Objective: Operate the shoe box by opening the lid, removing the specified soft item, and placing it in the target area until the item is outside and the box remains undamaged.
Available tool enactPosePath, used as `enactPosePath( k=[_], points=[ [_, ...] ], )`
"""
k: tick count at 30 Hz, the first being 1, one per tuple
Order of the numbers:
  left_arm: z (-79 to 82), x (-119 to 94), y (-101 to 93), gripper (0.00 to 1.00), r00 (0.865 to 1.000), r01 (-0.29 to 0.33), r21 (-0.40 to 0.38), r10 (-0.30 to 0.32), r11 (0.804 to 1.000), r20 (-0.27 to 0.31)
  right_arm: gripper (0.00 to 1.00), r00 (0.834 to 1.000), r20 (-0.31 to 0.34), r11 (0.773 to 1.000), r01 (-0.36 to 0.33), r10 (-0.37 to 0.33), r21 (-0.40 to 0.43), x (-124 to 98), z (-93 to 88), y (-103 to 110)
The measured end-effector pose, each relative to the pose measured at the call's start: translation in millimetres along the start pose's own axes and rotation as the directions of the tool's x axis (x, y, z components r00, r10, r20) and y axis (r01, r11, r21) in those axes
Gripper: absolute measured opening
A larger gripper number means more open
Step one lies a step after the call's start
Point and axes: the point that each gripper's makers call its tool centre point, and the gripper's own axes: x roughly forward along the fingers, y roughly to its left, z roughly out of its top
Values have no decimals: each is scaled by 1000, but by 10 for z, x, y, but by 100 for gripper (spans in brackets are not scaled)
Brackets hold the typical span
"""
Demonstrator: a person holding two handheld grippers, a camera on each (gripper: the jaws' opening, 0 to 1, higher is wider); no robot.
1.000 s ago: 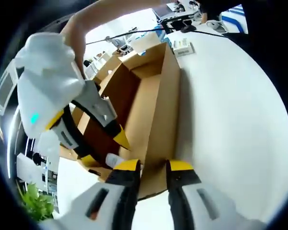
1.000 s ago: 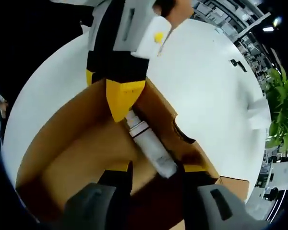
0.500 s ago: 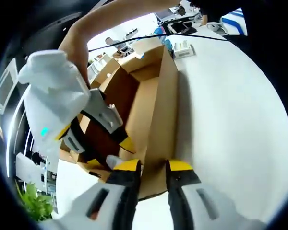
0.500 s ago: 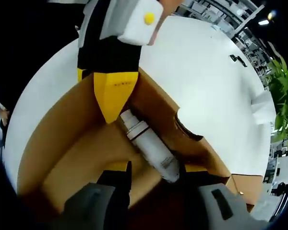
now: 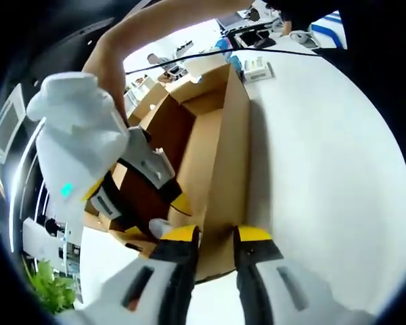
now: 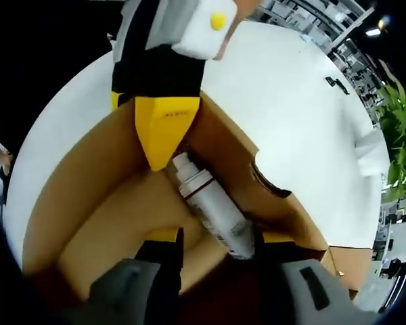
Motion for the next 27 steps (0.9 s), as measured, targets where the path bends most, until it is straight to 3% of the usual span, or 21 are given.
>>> enactPosePath(
  k=[3, 6, 8, 13, 27],
  points=[
    [-3, -2, -4, 21, 1000, 1, 2, -1, 1000, -1, 42, 999, -30, 1000, -27, 27, 10, 57, -58, 67],
    [-3, -2, -4, 21, 1000, 3, -1, -3, 1000, 1, 29, 996, -36, 996, -80, 82, 40, 33, -89, 190],
    [-5, -2, -2, 21, 1000, 3, 1, -3, 1000, 0, 27, 996, -44, 996, -81, 83, 37, 5, -139, 233],
    [-8, 1, 2, 21, 1000, 3, 0, -3, 1000, -2, 27, 994, -59, 994, -84, 88, 64, -34, -244, 305],
    [-9, 4, 6, 21, 1000, 2, 0, -2, 1000, -1, 27, 992, -73, 994, -101, 104, 41, -17, -238, 299]
  ],
)
